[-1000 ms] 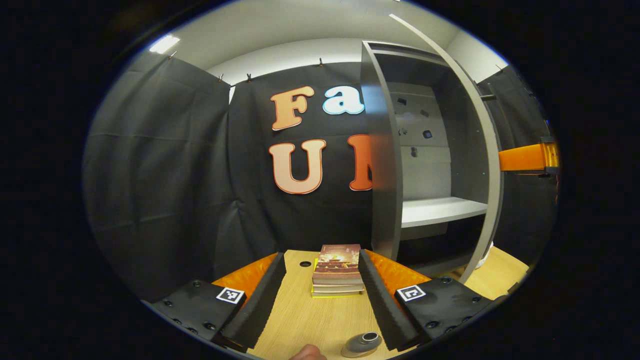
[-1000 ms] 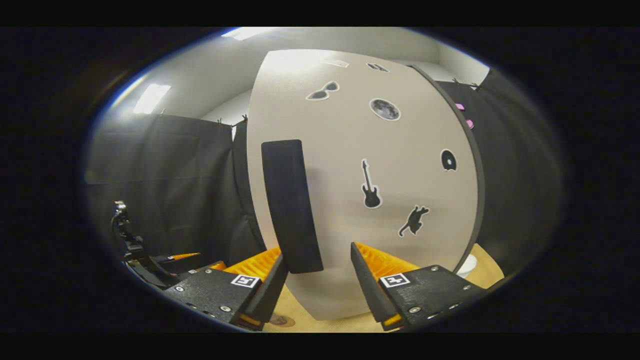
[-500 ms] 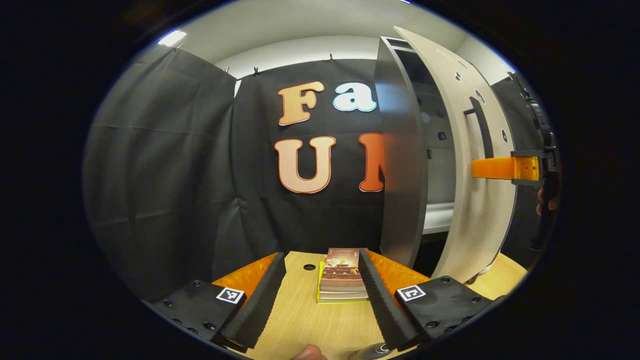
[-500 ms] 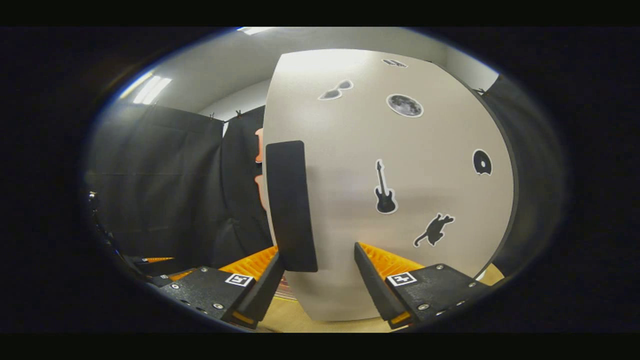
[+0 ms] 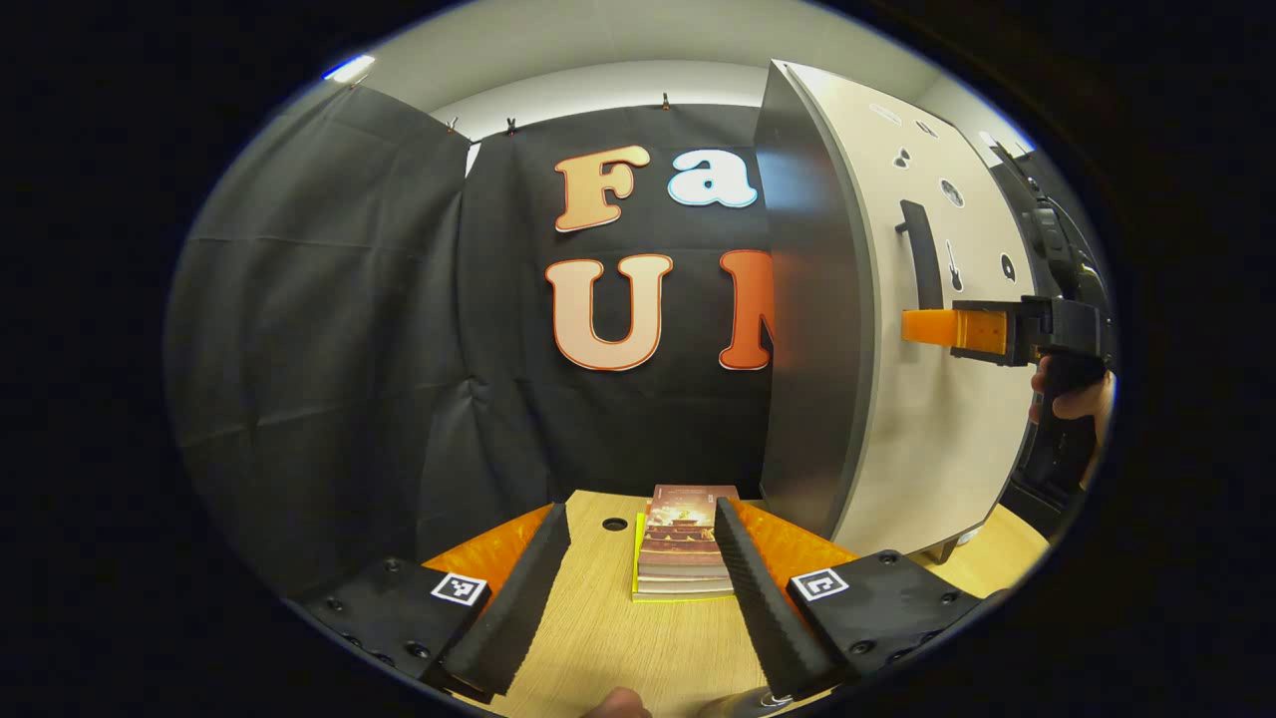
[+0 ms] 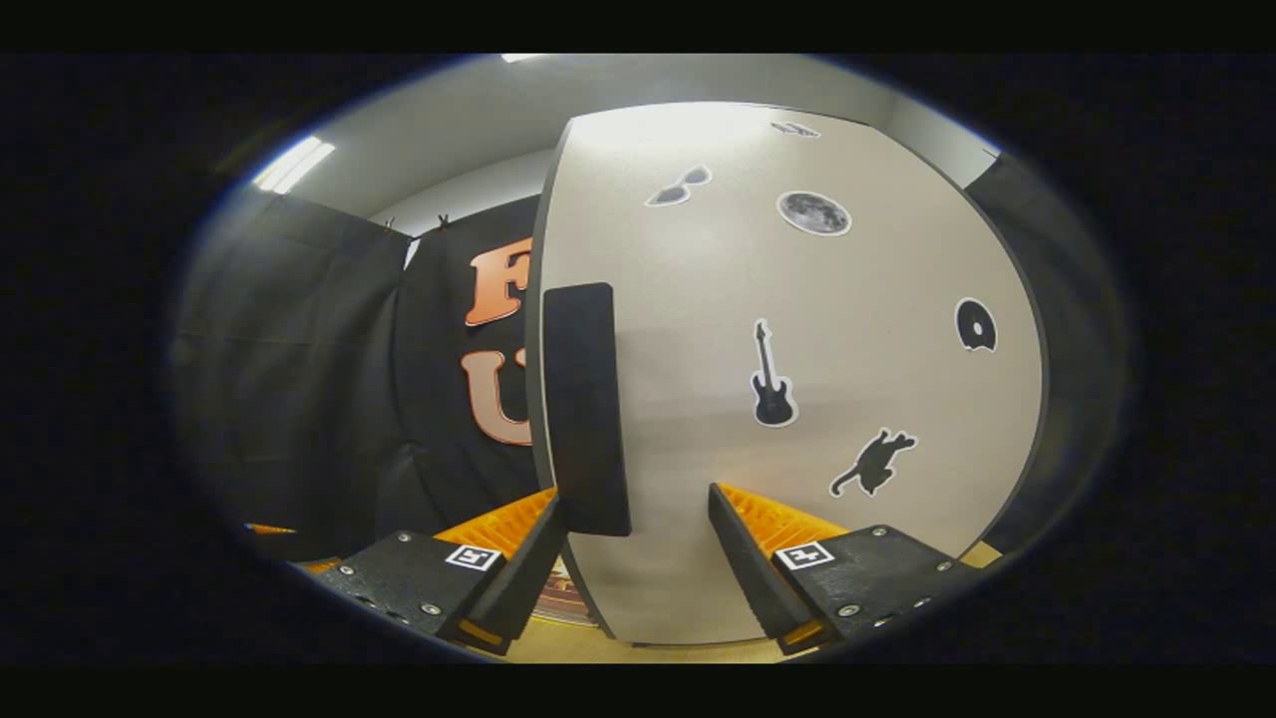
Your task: Open the cabinet door with the right hand, grasp the bottle in the cabinet with the left hand and place it on the coaster, then close the cabinet door with the right hand.
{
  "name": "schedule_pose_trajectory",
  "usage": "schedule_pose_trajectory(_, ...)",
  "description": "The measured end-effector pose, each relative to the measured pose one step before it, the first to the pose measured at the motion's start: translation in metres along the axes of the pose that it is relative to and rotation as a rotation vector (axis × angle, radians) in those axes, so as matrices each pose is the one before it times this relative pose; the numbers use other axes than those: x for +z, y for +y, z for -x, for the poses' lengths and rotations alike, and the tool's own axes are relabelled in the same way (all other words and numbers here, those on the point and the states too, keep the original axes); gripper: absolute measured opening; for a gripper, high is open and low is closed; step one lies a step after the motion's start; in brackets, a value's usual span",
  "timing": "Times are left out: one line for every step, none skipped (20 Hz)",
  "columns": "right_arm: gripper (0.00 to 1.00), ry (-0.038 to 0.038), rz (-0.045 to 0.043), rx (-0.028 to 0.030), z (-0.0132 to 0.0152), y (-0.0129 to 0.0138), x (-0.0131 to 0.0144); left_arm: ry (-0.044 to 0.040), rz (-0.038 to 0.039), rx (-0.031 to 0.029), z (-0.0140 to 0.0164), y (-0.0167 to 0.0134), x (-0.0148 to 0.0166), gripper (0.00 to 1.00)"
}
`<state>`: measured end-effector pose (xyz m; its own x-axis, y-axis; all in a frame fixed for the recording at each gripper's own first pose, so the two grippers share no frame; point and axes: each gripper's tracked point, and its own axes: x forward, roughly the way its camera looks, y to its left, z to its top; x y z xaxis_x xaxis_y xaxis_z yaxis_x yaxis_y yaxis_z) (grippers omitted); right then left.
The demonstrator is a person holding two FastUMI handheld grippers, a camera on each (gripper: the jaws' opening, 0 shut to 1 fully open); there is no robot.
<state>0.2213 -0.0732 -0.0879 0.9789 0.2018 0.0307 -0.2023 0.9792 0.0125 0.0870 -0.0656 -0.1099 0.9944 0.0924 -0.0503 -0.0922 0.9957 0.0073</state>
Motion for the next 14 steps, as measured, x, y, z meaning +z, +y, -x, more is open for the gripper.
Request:
schedule_pose_trajectory(0.85, -0.00112, -0.00242, -0.00278, -0.00067, -0.00043, -0.00046, -0.00025, 0.00118, -0.00061, -0.00033, -0.00068, -0.00043, 0.95)
schedule_pose_trajectory(0.85, 0.00094, -0.00227, -0.00006, -0.00065, 0.00001, -0.00086, 0.00362, -0.00044, 0.00228, -0.00012, 0.00008, -0.00112, 0.95)
schedule_pose_trajectory(0.85, 0.00182, -0.00737, -0.00058, -0.00099, -0.00031, -0.00037, 0.0068, 0.00103, 0.00359, 0.00011, 0.00085, -0.0017, 0.95)
schedule_pose_trajectory(0.85, 0.00011, -0.00549, 0.00129, 0.00126, 0.00056, 0.00058, 0.00073, 0.00345, -0.00056, 0.0008, -0.00025, -0.00121, 0.95)
schedule_pose_trajectory(0.85, -0.00001, 0.00194, 0.00003, -0.00149, -0.00076, -0.00155, 0.00242, 0.00236, -0.00098, 0.0014, -0.00112, 0.0002, 0.95)
schedule_pose_trajectory(0.85, -0.00388, 0.00019, 0.0018, -0.00102, -0.00053, 0.00096, 0.00154, 0.00093, 0.00386, -0.00035, 0.00113, 0.00066, 0.95)
schedule_pose_trajectory(0.85, 0.00195, -0.0027, 0.00145, -0.00115, -0.00029, -0.00098, -0.00196, 0.00254, 0.00024, 0.0012, 0.00011, 0.00038, 0.95)
schedule_pose_trajectory(0.85, -0.00015, -0.00305, 0.00193, 0.00041, 0.00038, 0.00012, -0.00293, 0.00118, 0.00018, 0.00094, -0.00073, 0.00151, 0.95)
schedule_pose_trajectory(0.85, 0.00034, -0.003, 0.00225, -0.00026, 0.00045, -0.00012, -0.00072, -0.00026, 0.00296, 0.00342, 0.00143, 0.00103, 0.95)
schedule_pose_trajectory(0.85, 0.00439, -0.00105, -0.00418, 0.00067, -0.0003, -0.00084, 0.0001, 0.00039, 0.00307, 0.00211, 0.00088, 0.00121, 0.95)
schedule_pose_trajectory(0.86, -0.00371, 0.00213, -0.0053, 0.00205, -0.00117, 0.00088, 0.00285, 0.00384, 0.00579, 0.00325, 0.00101, -0.00046, 0.95)
schedule_pose_trajectory(0.9, -0.00622, 0.00491, 0.00031, 0.00403, 0.00065, 0.00147, -0.00272, 0.00647, 0.00174, 0.00335, 0.00051, 0.00219, 0.95)
schedule_pose_trajectory(0.9, -0.01016, 0.00553, -0.00058, 0.00368, 0.00045, 0.00265, -0.00012, 0.00587, 0.00189, 0.00381, 0.00093, 0.00187, 0.95)
schedule_pose_trajectory(0.9, -0.00327, 0.00137, 0.0007, 0.00664, 0.00005, 0.00117, -0.00194, 0.00572, 0.00326, 0.00388, 0.00147, 0.00267, 0.95)
